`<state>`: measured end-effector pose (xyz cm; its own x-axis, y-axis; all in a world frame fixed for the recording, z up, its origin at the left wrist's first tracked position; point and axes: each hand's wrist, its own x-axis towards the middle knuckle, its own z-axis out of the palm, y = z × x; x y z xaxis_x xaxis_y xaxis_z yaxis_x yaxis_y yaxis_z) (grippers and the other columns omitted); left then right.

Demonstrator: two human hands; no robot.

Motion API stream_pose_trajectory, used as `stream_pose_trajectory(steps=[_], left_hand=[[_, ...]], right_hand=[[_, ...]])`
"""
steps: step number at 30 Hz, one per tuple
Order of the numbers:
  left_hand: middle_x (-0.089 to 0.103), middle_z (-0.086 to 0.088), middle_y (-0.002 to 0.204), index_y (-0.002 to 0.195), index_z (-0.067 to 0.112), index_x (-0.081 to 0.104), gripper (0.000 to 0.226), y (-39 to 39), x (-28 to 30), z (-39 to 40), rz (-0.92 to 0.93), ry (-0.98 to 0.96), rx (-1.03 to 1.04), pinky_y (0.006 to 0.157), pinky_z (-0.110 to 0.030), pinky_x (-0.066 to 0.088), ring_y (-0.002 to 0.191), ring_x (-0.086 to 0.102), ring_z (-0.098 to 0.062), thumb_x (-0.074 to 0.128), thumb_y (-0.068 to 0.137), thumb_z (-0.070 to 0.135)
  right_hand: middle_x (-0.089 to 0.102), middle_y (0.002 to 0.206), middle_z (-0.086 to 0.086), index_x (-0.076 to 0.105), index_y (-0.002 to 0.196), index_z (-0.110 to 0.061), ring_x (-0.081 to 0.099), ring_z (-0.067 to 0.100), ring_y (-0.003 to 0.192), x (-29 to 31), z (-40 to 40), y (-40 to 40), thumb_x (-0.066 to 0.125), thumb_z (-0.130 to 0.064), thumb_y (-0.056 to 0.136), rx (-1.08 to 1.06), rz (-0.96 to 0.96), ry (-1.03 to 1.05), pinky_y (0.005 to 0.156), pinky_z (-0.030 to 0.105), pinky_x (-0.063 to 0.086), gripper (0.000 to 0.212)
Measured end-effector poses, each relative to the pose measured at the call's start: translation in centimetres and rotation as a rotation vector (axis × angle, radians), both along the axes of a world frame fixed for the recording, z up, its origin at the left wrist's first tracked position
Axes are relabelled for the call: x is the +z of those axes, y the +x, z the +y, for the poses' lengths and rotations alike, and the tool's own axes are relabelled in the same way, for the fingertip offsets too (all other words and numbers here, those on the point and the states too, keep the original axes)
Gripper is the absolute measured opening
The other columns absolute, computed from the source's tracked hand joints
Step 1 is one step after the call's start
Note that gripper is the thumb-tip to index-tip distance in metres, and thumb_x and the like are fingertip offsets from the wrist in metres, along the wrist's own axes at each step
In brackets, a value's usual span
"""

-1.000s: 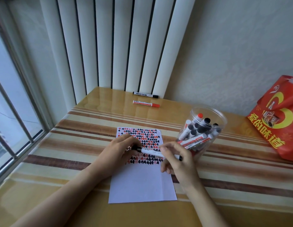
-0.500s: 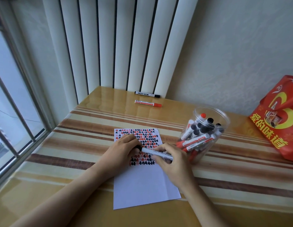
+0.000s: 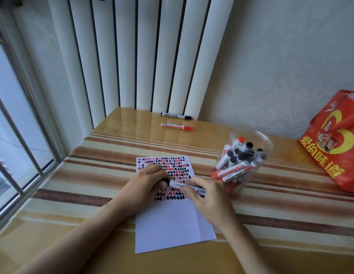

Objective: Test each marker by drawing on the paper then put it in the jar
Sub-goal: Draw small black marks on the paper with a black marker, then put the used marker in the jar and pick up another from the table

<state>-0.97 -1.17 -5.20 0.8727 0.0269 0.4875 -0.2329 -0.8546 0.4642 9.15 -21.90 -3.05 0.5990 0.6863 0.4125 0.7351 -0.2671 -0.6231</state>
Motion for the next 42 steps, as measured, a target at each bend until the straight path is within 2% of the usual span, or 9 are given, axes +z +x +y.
stream_pose_trajectory(steps=[2,7,13,16,22,29,34,38,42], left_hand=[[0.053,0.009,0.094,0.103,0.014,0.065,0.021,-0.1,-0.1,0.2,-0.024,-0.044,0.018,0.076,-0.031,0.043,0.087,0.049,-0.012,0.047,0.102,0.024],[0.058,0.019,0.118,0.135,0.036,0.055,0.038,-0.6,0.1,0.3,0.028,-0.139,0.046,0.093,-0.033,0.046,0.112,0.055,-0.005,0.04,0.104,0.051],[0.018,0.013,0.164,0.154,0.05,0.016,0.066,-0.7,-1.1,1.5,0.332,0.222,0.348,0.126,-0.043,0.005,0.154,0.004,-0.01,0.02,0.094,0.076],[-0.003,0.015,0.165,0.153,0.054,0.005,0.072,-0.8,-2.0,1.7,0.428,0.255,0.361,0.124,-0.046,-0.01,0.151,-0.017,-0.009,0.009,0.088,0.084],[-0.004,0.016,0.165,0.153,0.055,0.004,0.078,-0.8,-2.0,1.7,0.421,0.252,0.368,0.123,-0.045,-0.014,0.15,-0.02,-0.007,-0.001,0.082,0.087],[0.0,0.022,0.164,0.15,0.061,0.008,0.073,-0.7,-1.8,2.0,0.42,0.253,0.287,0.121,-0.058,-0.007,0.15,-0.013,-0.002,0.005,0.083,0.089],[0.0,0.024,0.162,0.151,0.06,0.008,0.073,0.1,-1.5,2.1,0.406,0.267,0.259,0.12,-0.058,-0.011,0.15,-0.012,-0.001,0.003,0.083,0.088],[0.001,0.024,0.164,0.149,0.063,0.006,0.07,0.5,-1.7,2.1,0.408,0.232,0.25,0.122,-0.055,-0.012,0.15,-0.014,0.0,0.006,0.084,0.088],[0.003,0.025,0.164,0.147,0.065,0.006,0.065,0.6,-2.2,2.3,0.395,0.213,0.253,0.122,-0.053,-0.013,0.149,-0.013,0.002,0.01,0.086,0.087]], right_hand=[[0.068,0.089,-0.013,0.072,0.095,-0.024,0.066,0.012,0.081,1.5,-0.3,-0.2,0.076,-0.03,0.094,0.022,-0.048,0.073,0.069,0.035,0.053,0.007],[0.072,0.093,-0.001,0.063,0.104,-0.023,0.074,0.02,0.076,6.4,-1.5,-1.1,0.066,-0.01,0.097,0.074,0.176,0.38,0.065,0.031,0.059,0.015],[0.068,0.106,0.004,0.054,0.124,-0.015,0.072,0.018,0.082,13.0,-4.8,1.4,0.052,-0.007,0.107,-0.318,-0.383,0.595,0.072,0.033,0.057,0.019],[0.066,0.11,0.011,0.056,0.121,-0.002,0.064,0.019,0.088,14.6,-5.8,3.4,0.052,-0.001,0.102,-0.479,-0.535,0.44,0.073,0.024,0.05,0.019],[0.075,0.107,0.004,0.068,0.107,-0.012,0.068,0.029,0.098,13.1,-5.1,5.7,0.056,-0.017,0.103,-0.508,-0.277,-0.185,0.082,0.042,0.056,0.014],[0.071,0.102,0.006,0.064,0.104,-0.016,0.065,0.03,0.096,13.3,-4.6,6.0,0.043,-0.038,0.108,-0.556,-0.2,-0.316,0.081,0.046,0.057,0.031],[0.066,0.101,0.015,0.069,0.101,-0.004,0.06,0.031,0.092,12.8,-3.3,2.9,0.054,-0.026,0.104,-0.726,-0.618,-0.112,0.073,0.04,0.049,0.027],[0.062,0.09,0.006,0.066,0.088,-0.006,0.057,0.023,0.084,11.5,0.2,0.4,0.056,-0.006,0.097,-0.409,-0.704,0.269,0.074,0.036,0.046,0.013],[0.061,0.091,-0.002,0.065,0.093,-0.011,0.058,0.015,0.084,7.3,5.9,0.9,0.057,-0.007,0.099,-0.136,-0.411,0.077,0.074,0.035,0.053,0.011]])
